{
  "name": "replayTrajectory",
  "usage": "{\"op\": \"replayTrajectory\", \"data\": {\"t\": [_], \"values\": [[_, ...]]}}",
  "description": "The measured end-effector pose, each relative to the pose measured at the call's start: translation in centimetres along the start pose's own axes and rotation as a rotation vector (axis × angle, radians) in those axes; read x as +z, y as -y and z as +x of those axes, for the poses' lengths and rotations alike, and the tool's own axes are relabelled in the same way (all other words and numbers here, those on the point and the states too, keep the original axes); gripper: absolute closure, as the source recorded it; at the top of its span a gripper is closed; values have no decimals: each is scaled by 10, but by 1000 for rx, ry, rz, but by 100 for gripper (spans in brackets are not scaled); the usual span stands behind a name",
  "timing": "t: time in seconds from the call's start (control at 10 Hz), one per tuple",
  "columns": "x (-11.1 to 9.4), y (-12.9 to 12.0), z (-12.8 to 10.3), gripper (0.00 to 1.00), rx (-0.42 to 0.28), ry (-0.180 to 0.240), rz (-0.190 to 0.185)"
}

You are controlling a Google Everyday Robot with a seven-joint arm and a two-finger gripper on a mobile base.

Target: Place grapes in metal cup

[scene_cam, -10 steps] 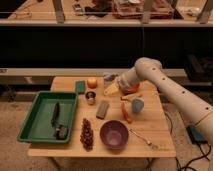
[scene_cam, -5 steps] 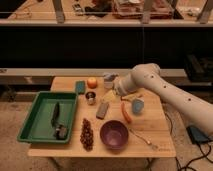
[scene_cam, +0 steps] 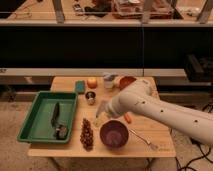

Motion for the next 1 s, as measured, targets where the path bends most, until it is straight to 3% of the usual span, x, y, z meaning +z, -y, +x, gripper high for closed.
{"op": "replayTrajectory", "data": {"t": [0.2,0.4,0.7,1.0], "values": [[13,32,22,20,-74,30,-3],[38,56,47,20,-122,92,16],[88,60,49,20,-84,206,107],[93,59,47,20,-74,219,119]]}}
